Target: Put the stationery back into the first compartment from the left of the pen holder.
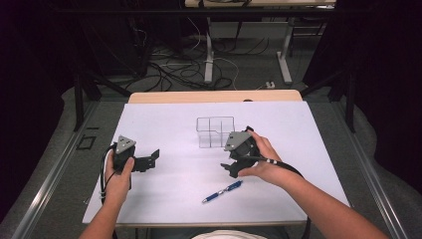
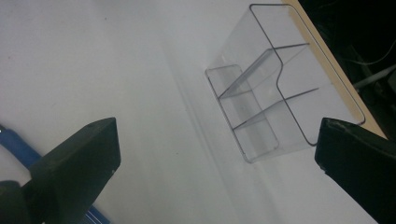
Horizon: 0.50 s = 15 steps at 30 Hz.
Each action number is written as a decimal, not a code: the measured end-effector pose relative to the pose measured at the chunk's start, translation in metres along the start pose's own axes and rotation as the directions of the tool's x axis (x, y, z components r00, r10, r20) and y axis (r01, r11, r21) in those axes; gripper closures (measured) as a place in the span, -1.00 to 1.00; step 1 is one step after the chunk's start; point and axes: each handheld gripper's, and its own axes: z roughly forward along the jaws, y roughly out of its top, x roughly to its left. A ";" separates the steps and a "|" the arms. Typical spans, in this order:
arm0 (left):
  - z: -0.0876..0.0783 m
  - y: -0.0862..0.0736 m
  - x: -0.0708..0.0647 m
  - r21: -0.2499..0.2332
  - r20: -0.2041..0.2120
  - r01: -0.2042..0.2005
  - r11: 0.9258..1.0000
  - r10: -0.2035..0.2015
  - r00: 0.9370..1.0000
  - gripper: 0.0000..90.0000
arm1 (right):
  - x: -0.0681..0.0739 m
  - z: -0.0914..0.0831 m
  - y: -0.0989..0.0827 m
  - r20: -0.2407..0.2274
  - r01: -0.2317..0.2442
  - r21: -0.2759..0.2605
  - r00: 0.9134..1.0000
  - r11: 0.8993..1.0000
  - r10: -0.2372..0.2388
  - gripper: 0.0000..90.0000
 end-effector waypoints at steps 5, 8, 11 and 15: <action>0.000 -0.001 0.000 0.006 -0.003 -0.010 1.000 0.010 1.000 -1.00 | 0.011 0.002 0.007 -0.008 0.145 0.018 0.989 0.989 -0.145 -0.90; 0.000 -0.001 0.000 0.008 -0.006 -0.022 1.000 0.022 1.000 -1.00 | 0.019 0.004 0.010 -0.025 0.190 0.029 0.982 0.981 -0.189 -0.82; 0.000 -0.001 0.000 0.008 -0.003 -0.018 1.000 0.018 1.000 -1.00 | 0.024 0.006 0.013 -0.041 0.262 0.033 0.965 0.964 -0.261 -0.71; 0.001 -0.001 0.000 0.007 -0.004 -0.015 1.000 0.015 1.000 -1.00 | 0.030 0.007 0.016 -0.070 0.318 0.037 0.947 0.947 -0.315 -0.63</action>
